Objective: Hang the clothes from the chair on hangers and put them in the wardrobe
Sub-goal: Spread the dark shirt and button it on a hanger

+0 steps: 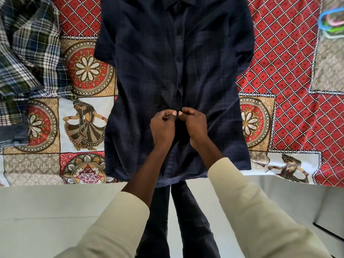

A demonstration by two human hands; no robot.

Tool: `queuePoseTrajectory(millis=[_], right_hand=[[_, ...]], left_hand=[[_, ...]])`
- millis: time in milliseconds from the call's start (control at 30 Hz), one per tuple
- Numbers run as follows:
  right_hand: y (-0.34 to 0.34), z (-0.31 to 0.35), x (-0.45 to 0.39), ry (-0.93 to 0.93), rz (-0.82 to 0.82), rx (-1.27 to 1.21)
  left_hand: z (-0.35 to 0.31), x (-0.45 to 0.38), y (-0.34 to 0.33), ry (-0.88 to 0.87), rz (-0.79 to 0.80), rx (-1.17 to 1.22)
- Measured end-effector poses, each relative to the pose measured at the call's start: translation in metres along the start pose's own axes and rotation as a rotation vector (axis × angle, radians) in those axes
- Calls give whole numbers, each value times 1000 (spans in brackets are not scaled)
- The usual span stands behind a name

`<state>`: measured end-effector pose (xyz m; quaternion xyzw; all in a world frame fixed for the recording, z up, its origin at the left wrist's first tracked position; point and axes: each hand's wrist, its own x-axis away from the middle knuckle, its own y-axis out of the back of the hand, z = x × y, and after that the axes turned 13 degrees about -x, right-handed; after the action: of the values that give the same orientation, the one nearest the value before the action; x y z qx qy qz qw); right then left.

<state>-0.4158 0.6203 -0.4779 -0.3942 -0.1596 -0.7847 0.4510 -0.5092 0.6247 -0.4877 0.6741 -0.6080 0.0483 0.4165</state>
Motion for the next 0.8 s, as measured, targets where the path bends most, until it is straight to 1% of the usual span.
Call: queuePoseTrajectory(millis=[67, 100, 167, 200, 233, 333, 400, 467, 633, 733, 800], right_hand=[[1, 2, 1, -2, 13, -2], [1, 1, 1, 4, 10, 6], [0, 0, 2, 29, -16, 27], [-1, -1, 3, 48, -28, 43], [-2, -3, 3, 66, -31, 60], [-4, -8, 3, 91, -32, 81], [-5, -8, 2, 82, -54, 70], [-5, -8, 0, 63, -56, 72], [-2, -8, -3, 30, -42, 71], [-1, -6, -2, 11, -41, 62], [1, -3, -3, -1, -72, 44]], left_hand=[[-2, 1, -1, 5, -6, -30], [-2, 0, -1, -5, -57, -101], [-2, -1, -1, -32, -226, -305], [-2, -2, -1, -18, -275, -343], [-3, -3, 0, 3, -268, -316], [-7, -3, -2, 36, -84, -135], [-8, -2, -1, 54, -28, -61], [-5, -4, 2, 74, 3, 1], [-8, -8, 5, 76, 61, -8], [-11, -10, 6, 91, 62, -3], [-12, -11, 7, 107, 65, 18]])
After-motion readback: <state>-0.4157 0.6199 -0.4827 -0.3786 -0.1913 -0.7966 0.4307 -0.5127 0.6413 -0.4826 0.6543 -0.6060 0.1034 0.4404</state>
